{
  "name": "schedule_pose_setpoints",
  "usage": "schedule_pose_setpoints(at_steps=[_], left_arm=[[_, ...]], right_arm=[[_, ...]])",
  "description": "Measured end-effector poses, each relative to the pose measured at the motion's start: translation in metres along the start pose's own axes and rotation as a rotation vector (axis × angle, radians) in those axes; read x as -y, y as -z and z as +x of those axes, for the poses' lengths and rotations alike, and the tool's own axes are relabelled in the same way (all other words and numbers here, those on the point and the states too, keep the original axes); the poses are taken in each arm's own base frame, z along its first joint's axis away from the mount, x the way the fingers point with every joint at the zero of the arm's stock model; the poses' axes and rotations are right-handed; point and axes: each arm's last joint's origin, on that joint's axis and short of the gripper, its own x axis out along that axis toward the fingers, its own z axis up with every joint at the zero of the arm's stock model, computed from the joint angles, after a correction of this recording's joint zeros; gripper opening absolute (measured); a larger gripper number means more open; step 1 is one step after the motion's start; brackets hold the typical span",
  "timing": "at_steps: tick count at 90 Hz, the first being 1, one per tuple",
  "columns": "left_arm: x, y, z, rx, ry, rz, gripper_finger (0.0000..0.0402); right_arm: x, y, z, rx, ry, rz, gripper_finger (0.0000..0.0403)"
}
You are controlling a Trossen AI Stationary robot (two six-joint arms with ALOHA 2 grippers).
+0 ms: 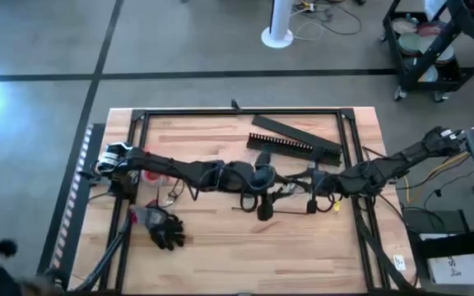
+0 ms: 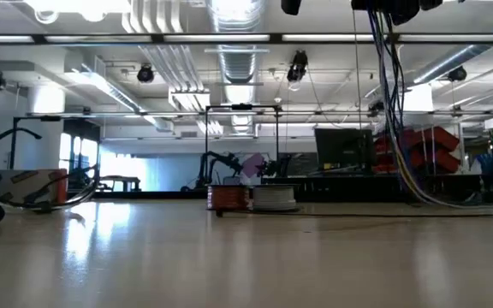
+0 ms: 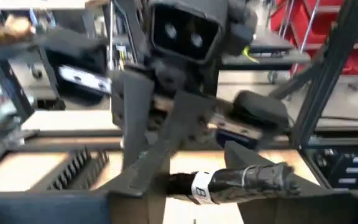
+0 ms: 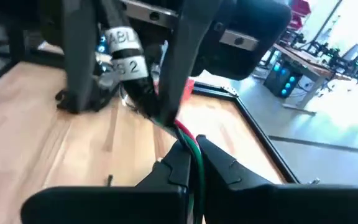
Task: Ziptie cables
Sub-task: Wrap the black zip tie on the cables
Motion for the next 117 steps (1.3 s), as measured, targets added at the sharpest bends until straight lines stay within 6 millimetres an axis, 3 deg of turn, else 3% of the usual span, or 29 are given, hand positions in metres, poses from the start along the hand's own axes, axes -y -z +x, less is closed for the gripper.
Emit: schedule_pose_setpoints(at_steps=[18,33,42,60,79,96,117], left_arm=[[0.026,0.057,0.002,-0.196,0.04,-0.083,0.0161],[0.042,0.076,-0.006,-0.174,0.011,-0.134,0.0151],[0.049,0.101,-0.01,-0.243,-0.014,-0.168,0.0139],[0.039,0.141,-0.019,-0.303,-0.187,-0.257,0.0112],[0.03,0.175,-0.029,-0.384,-0.236,-0.278,0.0089],[0.025,0.192,-0.038,-0.509,-0.287,-0.223,0.0072],[0.026,0.188,-0.044,-0.602,-0.272,-0.223,0.0061]], right_arm=[[0.005,0.003,0.003,0.032,0.185,-0.085,0.0],[0.009,0.01,0.006,0.05,0.229,-0.141,0.0],[0.011,0.014,0.008,0.046,0.227,-0.171,0.0],[0.009,0.015,0.009,0.068,0.169,-0.145,0.0],[0.008,0.018,0.01,0.055,0.162,-0.115,0.0],[0.004,0.025,0.011,0.058,0.083,-0.096,0.0],[0.002,0.032,0.011,0.031,0.055,-0.141,0.0]])
